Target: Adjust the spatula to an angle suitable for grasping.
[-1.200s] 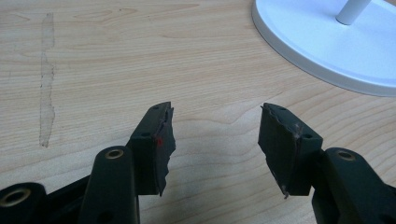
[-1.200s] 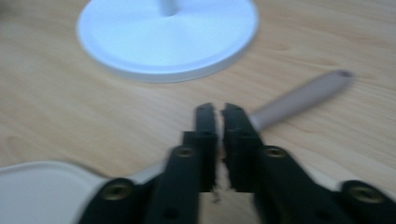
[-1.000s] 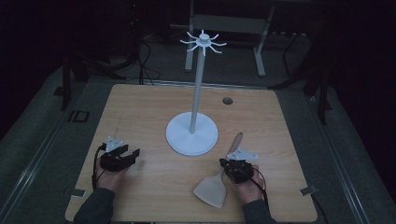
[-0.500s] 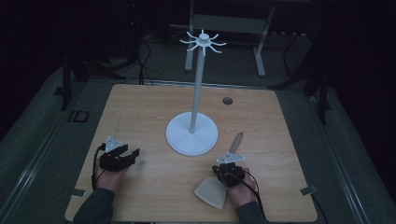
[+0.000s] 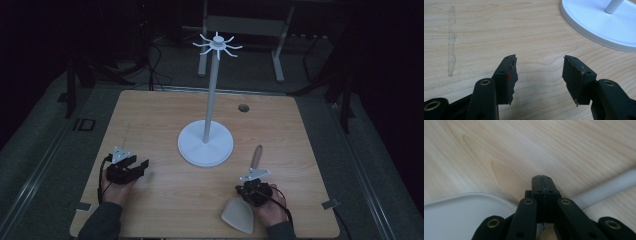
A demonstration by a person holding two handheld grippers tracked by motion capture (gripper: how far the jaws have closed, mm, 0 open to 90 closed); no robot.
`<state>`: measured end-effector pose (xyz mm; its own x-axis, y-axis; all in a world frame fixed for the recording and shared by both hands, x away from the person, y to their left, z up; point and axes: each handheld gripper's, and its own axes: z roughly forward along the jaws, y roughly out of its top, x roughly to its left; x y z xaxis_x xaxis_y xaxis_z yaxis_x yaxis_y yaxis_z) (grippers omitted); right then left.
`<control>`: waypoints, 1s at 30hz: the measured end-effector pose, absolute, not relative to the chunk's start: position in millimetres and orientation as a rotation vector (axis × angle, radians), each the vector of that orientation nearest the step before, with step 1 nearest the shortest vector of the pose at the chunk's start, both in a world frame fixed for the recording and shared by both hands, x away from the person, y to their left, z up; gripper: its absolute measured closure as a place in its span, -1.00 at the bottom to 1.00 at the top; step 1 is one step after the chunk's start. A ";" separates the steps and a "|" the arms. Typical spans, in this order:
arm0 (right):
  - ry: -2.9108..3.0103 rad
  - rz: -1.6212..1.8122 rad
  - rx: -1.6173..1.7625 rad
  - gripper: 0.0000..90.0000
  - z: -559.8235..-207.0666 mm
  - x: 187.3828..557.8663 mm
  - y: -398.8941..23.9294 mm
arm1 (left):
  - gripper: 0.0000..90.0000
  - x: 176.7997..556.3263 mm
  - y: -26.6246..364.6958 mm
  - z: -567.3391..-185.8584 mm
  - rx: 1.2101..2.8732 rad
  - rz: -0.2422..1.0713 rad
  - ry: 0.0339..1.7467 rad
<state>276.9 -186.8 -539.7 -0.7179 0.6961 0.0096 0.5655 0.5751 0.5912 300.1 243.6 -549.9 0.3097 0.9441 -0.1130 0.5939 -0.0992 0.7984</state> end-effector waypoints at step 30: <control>2.523 0.845 1.153 0.57 -527.7 267.9 -233.2 | 0.01 299.4 244.7 -550.4 1.796 0.564 1.387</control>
